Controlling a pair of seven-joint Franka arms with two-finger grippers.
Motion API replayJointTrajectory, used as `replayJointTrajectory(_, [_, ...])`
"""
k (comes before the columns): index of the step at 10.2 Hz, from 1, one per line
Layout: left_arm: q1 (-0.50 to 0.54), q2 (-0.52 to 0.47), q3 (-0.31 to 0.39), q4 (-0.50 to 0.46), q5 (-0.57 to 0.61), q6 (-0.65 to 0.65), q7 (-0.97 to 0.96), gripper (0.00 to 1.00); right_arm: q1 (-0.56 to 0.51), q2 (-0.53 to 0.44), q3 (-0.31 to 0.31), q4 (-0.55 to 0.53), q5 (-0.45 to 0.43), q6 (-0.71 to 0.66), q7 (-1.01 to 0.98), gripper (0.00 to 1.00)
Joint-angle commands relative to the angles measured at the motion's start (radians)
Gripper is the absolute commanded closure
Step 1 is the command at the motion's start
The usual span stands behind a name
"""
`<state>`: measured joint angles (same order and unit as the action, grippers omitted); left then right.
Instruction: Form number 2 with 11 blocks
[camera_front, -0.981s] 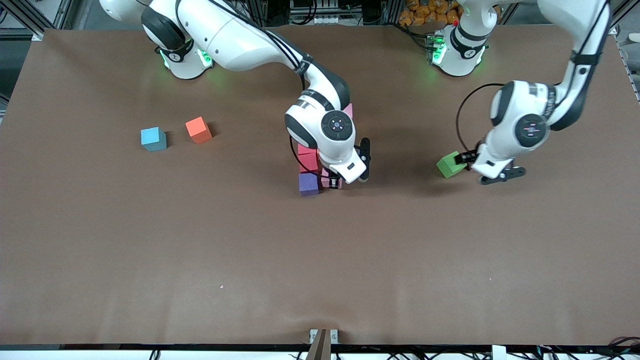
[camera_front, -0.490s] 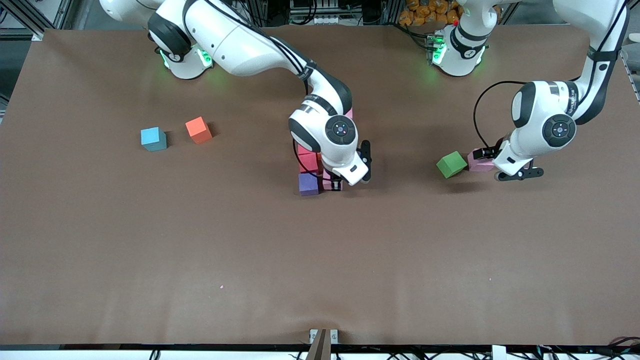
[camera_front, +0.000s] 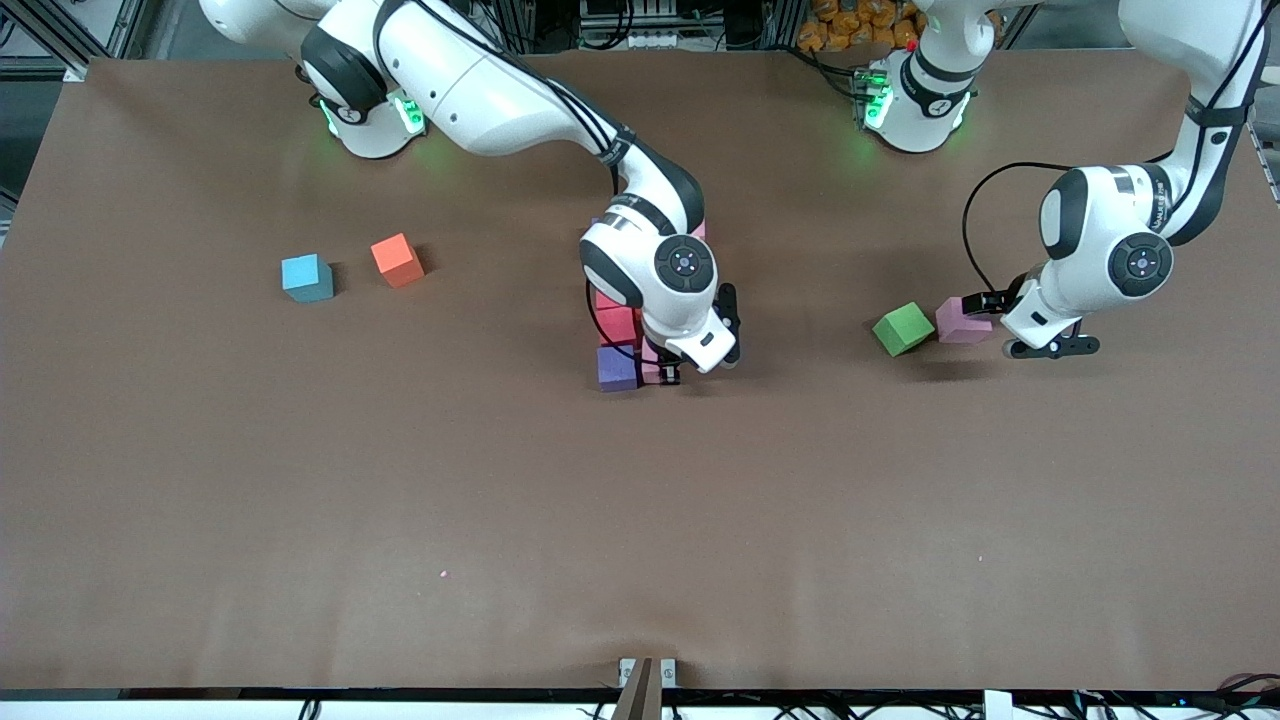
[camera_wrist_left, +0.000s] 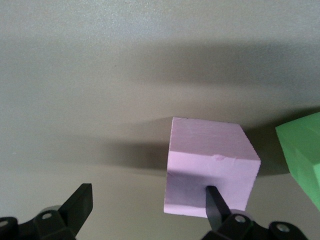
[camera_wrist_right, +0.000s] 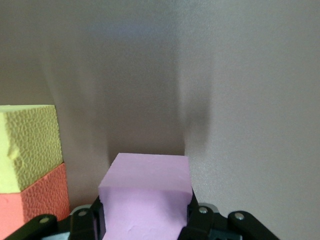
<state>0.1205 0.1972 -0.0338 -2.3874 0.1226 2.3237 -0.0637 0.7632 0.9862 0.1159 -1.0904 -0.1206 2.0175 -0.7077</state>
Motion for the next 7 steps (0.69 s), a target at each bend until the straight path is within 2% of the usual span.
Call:
replayJointTrajectory(1, [-0.013, -0.007, -0.001, 0.005, -0.047, -0.003, 0.007, 0.0, 0.011, 0.031, -0.009, 0.041, -0.019, -0.014, -0.016, 0.47])
replayJointTrajectory(7, [-0.048, 0.023, -0.009, 0.05, -0.097, -0.064, -0.03, 0.0, 0.013, 0.032, -0.012, 0.035, -0.034, -0.014, -0.018, 0.46])
